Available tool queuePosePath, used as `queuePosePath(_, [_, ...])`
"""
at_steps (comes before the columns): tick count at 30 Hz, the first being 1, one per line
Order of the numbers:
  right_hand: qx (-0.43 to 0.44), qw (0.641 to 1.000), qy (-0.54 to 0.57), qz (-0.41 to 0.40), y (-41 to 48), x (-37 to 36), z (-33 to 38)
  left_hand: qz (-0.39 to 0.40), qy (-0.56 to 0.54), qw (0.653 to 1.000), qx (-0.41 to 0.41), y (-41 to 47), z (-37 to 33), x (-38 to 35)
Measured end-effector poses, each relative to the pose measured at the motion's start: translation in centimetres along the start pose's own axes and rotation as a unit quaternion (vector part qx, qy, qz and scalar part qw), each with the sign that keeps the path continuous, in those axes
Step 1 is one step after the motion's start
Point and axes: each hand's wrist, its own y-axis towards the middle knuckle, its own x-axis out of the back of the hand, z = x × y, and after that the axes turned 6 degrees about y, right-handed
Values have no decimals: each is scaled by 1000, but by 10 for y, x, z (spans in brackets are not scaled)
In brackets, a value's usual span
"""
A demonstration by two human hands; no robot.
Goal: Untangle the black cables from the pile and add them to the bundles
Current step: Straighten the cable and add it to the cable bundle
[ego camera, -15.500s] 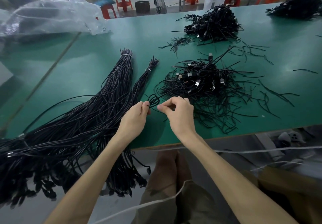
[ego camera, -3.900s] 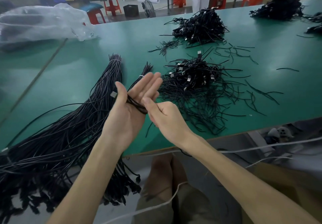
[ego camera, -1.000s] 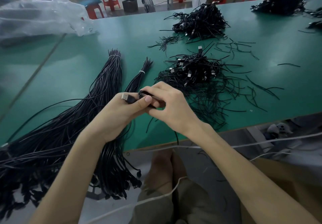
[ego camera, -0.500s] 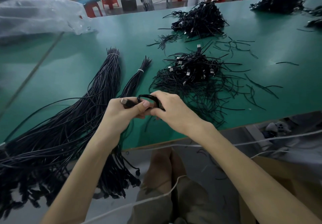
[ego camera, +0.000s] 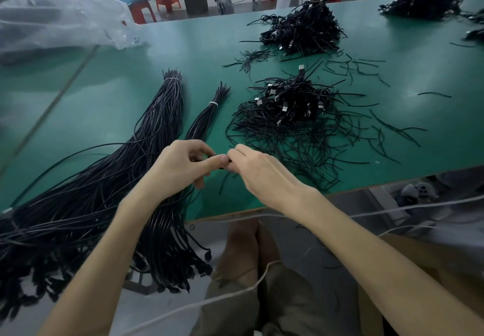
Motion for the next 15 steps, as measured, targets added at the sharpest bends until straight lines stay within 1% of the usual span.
queuePosePath(2, [9,1000,-12,7,0,-4,0,49,41,997,-48,2,-3,4])
queuePosePath(5, [17,999,-35,13,1,-6,0,125,158,977,-65,7,-5,6])
queuePosePath(6, [21,999,-43,13,2,-6,-1,150,171,972,-63,9,-4,5])
queuePosePath(8, [33,998,-48,0,3,-6,-2,190,141,970,-58,11,-3,0])
queuePosePath(9, [37,998,-42,-11,4,-6,-3,192,122,972,-57,13,-2,-3])
queuePosePath(11, [44,997,-43,-35,6,-8,-6,158,123,978,-61,17,1,-9])
queuePosePath(13, [35,992,-92,-79,7,-12,-10,90,145,983,-65,22,7,-13])
queuePosePath(15, [6,978,-132,-161,5,-14,-10,18,125,990,-60,29,14,-15])
